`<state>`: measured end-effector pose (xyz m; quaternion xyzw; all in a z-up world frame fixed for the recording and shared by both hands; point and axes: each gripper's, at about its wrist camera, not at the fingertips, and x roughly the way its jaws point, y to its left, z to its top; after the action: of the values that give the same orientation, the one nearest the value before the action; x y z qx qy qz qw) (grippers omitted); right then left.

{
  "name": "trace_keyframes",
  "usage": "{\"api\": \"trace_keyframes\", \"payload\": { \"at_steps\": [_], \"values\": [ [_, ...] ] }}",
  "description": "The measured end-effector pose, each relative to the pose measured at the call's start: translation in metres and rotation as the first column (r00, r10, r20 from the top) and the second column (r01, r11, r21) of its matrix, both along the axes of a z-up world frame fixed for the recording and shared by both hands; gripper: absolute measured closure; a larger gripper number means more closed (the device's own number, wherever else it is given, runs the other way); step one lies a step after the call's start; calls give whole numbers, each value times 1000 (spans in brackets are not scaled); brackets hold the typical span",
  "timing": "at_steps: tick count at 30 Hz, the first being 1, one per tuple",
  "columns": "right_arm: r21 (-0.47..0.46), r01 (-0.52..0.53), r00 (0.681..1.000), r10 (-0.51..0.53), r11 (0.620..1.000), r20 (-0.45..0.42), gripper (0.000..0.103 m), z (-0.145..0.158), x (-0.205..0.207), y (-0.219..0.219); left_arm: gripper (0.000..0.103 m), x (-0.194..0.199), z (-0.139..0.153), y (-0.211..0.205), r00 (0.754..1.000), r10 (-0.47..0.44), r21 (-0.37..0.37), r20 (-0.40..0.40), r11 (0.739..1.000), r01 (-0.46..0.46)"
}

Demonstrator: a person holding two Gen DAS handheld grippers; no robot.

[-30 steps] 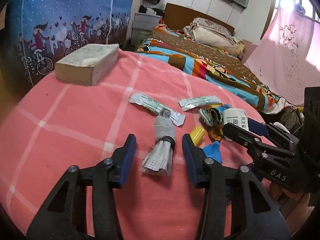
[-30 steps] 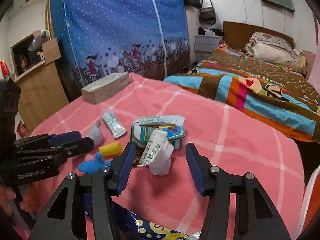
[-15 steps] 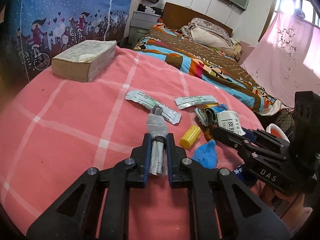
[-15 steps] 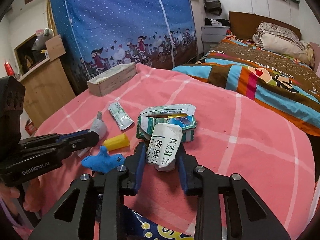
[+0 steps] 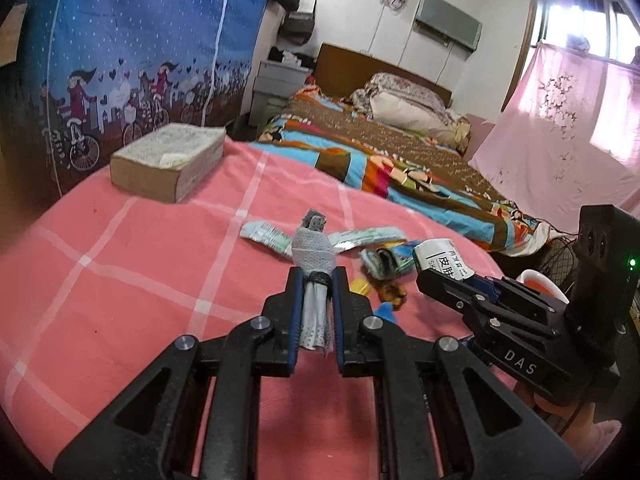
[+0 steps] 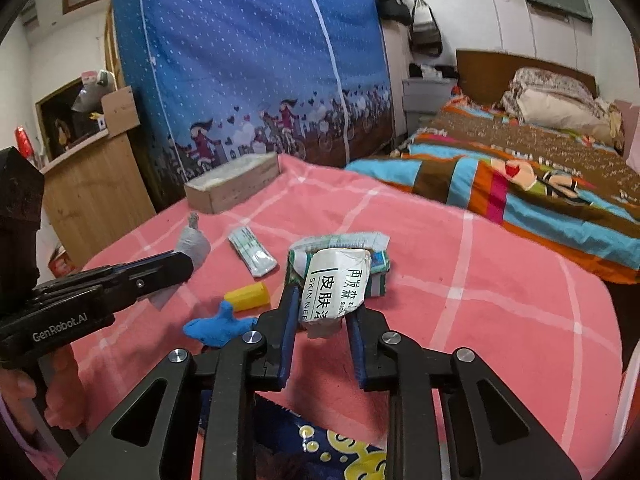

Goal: Collect trash
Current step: 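Grasp the white ointment box with the right tool while the left tool grips the grey wrapper, then carry both items over the orange bucket and open both tools to drop them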

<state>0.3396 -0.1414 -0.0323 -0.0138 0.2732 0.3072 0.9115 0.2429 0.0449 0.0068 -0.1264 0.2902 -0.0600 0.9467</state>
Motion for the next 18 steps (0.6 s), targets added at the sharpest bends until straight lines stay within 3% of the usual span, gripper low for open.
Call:
{"api": "trace_keyframes", "payload": {
  "at_steps": [10,18],
  "values": [
    [26,18,990,-21,999,139,85,12,-20,-6,85,-18,13,-12,992,-1,53,127,999,-5],
    [90,35,952,-61,995,301,85,28,-46,-22,85,-35,24,-24,972,-6,78,236,997,-12]
  ]
}}
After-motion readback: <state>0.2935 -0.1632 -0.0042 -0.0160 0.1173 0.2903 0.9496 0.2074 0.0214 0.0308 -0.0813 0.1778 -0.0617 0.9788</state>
